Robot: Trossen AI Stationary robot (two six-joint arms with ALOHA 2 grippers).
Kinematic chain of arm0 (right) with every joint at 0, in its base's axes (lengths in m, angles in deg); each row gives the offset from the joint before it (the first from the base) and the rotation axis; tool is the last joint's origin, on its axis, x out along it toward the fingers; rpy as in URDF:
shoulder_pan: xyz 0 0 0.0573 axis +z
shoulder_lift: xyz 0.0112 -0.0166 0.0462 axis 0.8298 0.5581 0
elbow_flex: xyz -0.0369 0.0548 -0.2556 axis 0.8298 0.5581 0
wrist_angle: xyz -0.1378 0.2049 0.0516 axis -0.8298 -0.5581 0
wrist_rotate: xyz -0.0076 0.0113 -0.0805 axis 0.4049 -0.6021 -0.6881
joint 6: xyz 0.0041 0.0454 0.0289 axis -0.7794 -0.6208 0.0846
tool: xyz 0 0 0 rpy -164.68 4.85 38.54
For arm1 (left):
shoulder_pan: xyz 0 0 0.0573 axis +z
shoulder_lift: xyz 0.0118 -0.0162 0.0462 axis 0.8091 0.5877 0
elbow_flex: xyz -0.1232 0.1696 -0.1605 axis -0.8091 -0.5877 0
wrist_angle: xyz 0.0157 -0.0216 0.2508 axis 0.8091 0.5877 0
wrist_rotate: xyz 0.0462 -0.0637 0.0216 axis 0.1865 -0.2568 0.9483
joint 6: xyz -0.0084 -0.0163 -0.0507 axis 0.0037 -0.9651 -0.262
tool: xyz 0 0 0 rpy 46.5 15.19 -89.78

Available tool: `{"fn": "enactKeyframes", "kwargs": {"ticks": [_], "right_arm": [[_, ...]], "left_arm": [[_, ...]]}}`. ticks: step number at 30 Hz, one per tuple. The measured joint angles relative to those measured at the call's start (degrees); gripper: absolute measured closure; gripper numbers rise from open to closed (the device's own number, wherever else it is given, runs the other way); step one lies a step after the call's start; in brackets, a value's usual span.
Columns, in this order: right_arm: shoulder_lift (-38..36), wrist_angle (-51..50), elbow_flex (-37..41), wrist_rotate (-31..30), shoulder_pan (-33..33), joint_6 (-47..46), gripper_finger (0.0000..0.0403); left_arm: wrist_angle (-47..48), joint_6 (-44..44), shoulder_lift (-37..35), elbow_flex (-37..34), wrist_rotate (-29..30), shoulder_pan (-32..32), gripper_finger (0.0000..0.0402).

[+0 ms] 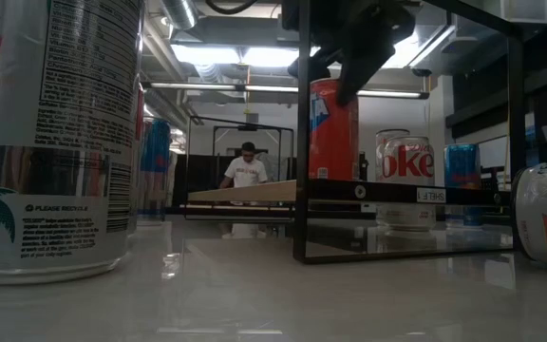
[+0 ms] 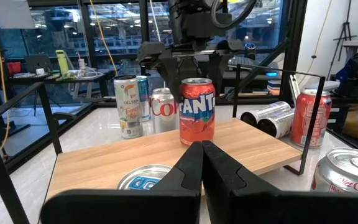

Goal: Place canned beverage on shelf
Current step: Put the top right orange soda can on the shelf

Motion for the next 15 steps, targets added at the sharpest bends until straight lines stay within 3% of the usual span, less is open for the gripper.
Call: {"fn": "enactKeyframes", "kwargs": {"ticks": [5,15], "right_arm": [[0.0,0.1,0.0,-2.1,0.0,-1.6,0.0007],[0.0,0.2,0.0,-2.3,0.0,-5.2,0.0017]], "left_arm": [[0.0,0.0,0.0,0.0,0.0,0.0,0.0401],[0.0,0.0,0.0,0.0,0.0,0.0,0.0401]]}}
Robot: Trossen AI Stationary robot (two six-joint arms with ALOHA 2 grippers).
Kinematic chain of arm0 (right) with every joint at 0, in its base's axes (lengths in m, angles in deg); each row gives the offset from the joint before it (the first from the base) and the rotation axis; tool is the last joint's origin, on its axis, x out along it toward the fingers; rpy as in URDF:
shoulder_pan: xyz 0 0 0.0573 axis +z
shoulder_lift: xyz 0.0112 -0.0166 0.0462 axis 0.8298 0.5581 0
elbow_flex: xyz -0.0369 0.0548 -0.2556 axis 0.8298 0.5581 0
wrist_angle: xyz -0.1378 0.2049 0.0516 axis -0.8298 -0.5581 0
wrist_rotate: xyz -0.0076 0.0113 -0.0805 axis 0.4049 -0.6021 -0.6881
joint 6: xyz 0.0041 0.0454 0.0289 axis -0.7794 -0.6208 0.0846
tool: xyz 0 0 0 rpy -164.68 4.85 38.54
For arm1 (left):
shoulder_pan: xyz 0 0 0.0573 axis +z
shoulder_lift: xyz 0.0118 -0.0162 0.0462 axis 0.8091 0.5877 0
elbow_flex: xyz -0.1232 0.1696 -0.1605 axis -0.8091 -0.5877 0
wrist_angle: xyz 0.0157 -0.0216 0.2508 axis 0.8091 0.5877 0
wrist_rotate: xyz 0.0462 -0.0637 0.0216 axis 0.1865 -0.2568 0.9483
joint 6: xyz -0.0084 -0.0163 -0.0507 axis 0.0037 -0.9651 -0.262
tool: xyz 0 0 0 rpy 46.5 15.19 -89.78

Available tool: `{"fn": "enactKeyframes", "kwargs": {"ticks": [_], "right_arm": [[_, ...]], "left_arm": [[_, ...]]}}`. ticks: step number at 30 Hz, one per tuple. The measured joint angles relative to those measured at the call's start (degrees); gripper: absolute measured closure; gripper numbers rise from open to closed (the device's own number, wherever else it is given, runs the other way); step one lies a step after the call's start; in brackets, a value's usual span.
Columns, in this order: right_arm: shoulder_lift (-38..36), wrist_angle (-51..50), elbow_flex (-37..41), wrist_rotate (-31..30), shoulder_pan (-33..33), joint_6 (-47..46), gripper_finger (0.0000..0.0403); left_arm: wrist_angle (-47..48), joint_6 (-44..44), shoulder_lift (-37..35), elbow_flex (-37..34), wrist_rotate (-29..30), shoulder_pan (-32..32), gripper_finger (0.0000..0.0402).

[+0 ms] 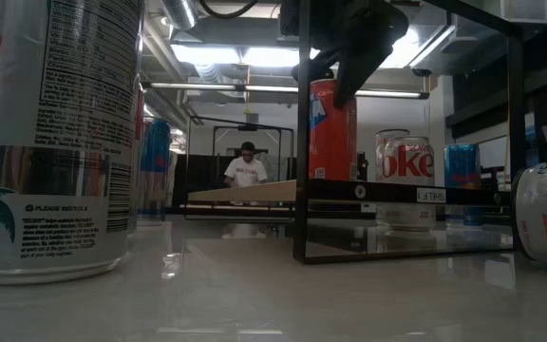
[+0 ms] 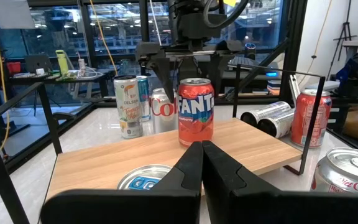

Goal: Place canned beverage on shelf
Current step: Put the top right orange soda can on the shelf

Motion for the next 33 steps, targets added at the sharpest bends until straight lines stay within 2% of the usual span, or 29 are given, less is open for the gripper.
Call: {"fn": "enactKeyframes", "kwargs": {"ticks": [7,14,21,27,33], "right_arm": [[0.0,0.0,0.0,0.4,0.0,-0.2,0.0017],[-1.2,0.1,0.0,3.5,0.0,-0.4,0.0017],[-2.0,-2.9,-2.7,3.1,0.0,-4.5,0.0017],[-2.0,-4.7,-6.6,2.4,0.0,-13.4,0.0017],[-2.1,-6.4,-10.0,-4.0,0.0,-34.7,0.0017]], "left_arm": [[0.0,0.0,0.0,0.0,0.0,0.0,0.0401],[0.0,0.0,0.0,0.0,0.0,0.0,0.0401],[0.0,0.0,0.0,0.0,0.0,0.0,0.0401],[0.0,0.0,0.0,0.0,0.0,0.0,0.0401],[0.0,0.0,0.0,0.0,0.0,0.0,0.0401]]}}
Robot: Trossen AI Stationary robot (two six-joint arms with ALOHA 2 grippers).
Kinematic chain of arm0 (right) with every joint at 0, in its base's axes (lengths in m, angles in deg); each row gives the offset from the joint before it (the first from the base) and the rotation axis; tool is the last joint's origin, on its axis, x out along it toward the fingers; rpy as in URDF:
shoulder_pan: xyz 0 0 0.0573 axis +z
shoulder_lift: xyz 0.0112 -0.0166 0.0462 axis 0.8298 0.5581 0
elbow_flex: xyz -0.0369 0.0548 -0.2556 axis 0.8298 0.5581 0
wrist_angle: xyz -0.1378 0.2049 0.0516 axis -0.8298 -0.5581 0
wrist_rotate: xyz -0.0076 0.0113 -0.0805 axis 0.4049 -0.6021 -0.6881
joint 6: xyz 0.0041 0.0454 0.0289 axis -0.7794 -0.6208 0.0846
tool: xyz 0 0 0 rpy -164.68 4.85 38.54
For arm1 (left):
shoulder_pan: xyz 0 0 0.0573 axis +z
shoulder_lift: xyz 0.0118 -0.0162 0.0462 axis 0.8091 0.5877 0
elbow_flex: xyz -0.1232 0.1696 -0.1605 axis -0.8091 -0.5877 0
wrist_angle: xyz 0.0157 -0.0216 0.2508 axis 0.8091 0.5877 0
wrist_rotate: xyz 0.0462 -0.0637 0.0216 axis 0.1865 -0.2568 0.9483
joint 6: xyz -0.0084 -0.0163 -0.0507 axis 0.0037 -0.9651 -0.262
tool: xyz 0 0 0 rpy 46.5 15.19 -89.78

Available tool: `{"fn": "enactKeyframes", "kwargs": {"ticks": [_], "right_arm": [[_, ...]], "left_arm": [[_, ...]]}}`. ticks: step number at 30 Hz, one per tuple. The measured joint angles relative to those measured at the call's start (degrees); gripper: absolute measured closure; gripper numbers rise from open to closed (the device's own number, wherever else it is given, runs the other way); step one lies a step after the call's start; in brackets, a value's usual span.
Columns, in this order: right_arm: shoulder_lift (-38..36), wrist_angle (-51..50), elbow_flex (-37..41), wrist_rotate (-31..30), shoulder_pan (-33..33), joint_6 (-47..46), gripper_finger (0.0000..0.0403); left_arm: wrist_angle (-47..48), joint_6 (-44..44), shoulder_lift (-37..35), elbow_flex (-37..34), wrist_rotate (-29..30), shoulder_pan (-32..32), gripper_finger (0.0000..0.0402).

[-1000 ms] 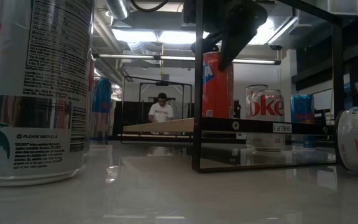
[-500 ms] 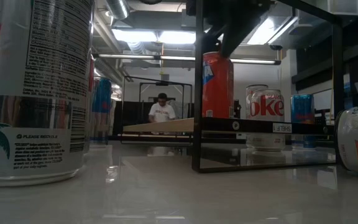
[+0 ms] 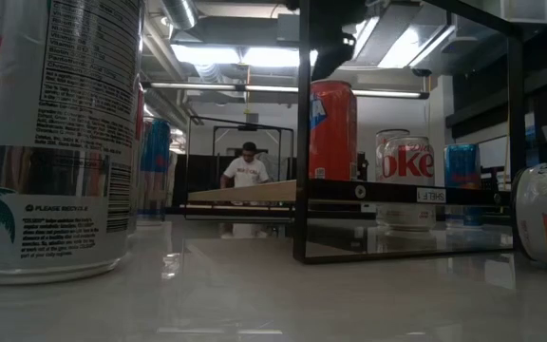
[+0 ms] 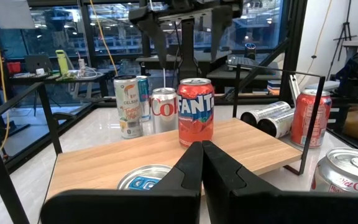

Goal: Place canned beverage on shelf
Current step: Put the top right orange soda can on the shelf

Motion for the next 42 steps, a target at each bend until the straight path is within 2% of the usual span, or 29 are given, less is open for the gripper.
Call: {"fn": "enactKeyframes", "kwargs": {"ticks": [4,9,18,22,25,34,42], "right_arm": [[0.0,-0.8,-0.2,-0.3,0.0,-7.6,0.0017],[0.0,-0.6,-0.2,3.0,0.0,-7.8,0.0017],[0.1,-0.4,-0.2,3.3,0.0,-7.8,0.0017],[0.1,-0.7,-0.2,2.8,0.0,-11.3,0.0017],[0.1,-0.7,-0.2,1.2,0.4,-13.3,0.0017],[0.1,-0.8,-0.2,-9.9,4.5,-18.1,0.0017],[0.6,-2.8,-0.1,-11.7,6.1,-23.5,0.0017]], "left_arm": [[0.0,0.0,0.0,0.0,0.0,0.0,0.0401],[0.0,0.0,0.0,0.0,0.0,0.0,0.0401],[0.0,0.0,0.0,0.0,0.0,0.0,0.0401],[0.0,0.0,0.0,0.0,0.0,0.0,0.0401],[0.0,0.0,0.0,0.0,0.0,0.0,0.0401],[0.0,0.0,0.0,0.0,0.0,0.0,0.0401],[0.0,0.0,0.0,0.0,0.0,0.0,0.0401]]}}
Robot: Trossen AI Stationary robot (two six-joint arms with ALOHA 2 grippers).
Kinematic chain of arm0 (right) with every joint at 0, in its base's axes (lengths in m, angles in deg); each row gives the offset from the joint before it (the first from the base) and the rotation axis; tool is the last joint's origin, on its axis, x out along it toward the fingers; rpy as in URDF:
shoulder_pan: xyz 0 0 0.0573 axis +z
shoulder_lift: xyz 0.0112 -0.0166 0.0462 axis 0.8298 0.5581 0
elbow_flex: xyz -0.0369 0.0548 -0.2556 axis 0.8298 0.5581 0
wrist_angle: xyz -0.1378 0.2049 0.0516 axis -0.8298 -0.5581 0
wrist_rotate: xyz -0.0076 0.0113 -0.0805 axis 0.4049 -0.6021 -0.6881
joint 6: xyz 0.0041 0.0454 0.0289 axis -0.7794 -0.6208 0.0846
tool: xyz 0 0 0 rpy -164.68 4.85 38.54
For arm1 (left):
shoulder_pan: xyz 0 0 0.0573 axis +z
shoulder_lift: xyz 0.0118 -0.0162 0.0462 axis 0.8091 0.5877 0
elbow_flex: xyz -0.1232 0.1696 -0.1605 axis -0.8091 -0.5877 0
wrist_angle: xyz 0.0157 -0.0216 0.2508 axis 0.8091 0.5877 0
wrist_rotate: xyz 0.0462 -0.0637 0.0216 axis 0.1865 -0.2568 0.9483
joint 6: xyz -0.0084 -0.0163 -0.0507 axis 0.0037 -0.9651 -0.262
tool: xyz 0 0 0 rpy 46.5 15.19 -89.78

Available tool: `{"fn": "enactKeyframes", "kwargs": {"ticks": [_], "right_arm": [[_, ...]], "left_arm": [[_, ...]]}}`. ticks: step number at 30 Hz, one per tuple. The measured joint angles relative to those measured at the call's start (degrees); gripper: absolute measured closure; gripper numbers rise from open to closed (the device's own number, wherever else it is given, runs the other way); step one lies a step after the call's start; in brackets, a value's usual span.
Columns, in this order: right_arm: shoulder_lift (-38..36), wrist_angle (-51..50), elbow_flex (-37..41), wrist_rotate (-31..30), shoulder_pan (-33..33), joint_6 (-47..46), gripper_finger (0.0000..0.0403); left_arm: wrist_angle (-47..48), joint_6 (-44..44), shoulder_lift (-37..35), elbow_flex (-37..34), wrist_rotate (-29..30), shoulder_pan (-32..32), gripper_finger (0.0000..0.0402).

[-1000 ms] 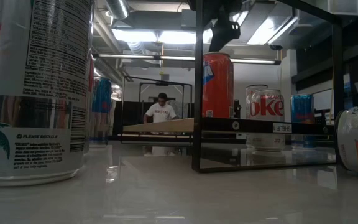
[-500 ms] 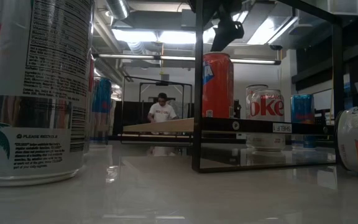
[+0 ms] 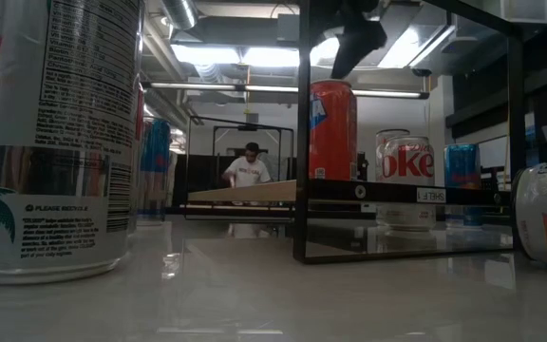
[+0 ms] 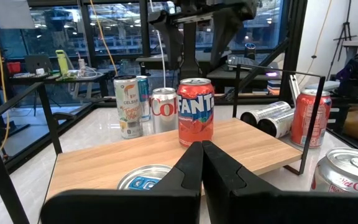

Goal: Place canned beverage on shelf
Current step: Put the top right orange soda can on the shelf

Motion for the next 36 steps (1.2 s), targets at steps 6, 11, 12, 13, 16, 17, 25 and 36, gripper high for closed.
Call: {"fn": "enactKeyframes", "kwargs": {"ticks": [6,11,12,13,16,17,25,36], "right_arm": [[1.3,-0.9,0.0,0.0,-0.1,-1.2,0.0017],[2.9,-1.2,0.0,0.6,-0.1,-1.2,0.0017],[3.1,-1.5,0.0,0.7,-0.1,-1.2,0.0017],[3.6,-2.1,0.0,0.8,-0.1,-1.2,0.0017],[4.6,-2.8,0.0,1.0,-0.1,-1.2,0.0017],[4.9,-3.1,0.0,1.0,-0.1,-1.1,0.0017],[5.3,-2.4,0.1,1.1,-0.1,0.3,0.0017],[5.3,-2.2,0.1,2.1,-0.1,0.5,0.0036]], "left_arm": [[0.0,0.0,0.0,0.0,0.0,0.0,0.0401],[0.0,0.0,0.0,0.0,0.0,0.0,0.0401],[0.0,0.0,0.0,0.0,0.0,0.0,0.0401],[0.0,0.0,0.0,0.0,0.0,0.0,0.0401],[0.0,0.0,0.0,0.0,0.0,0.0,0.0401],[0.0,0.0,0.0,0.0,0.0,0.0,0.0401],[0.0,0.0,0.0,0.0,0.0,0.0,0.0401],[0.0,0.0,0.0,0.0,0.0,0.0,0.0401]]}}
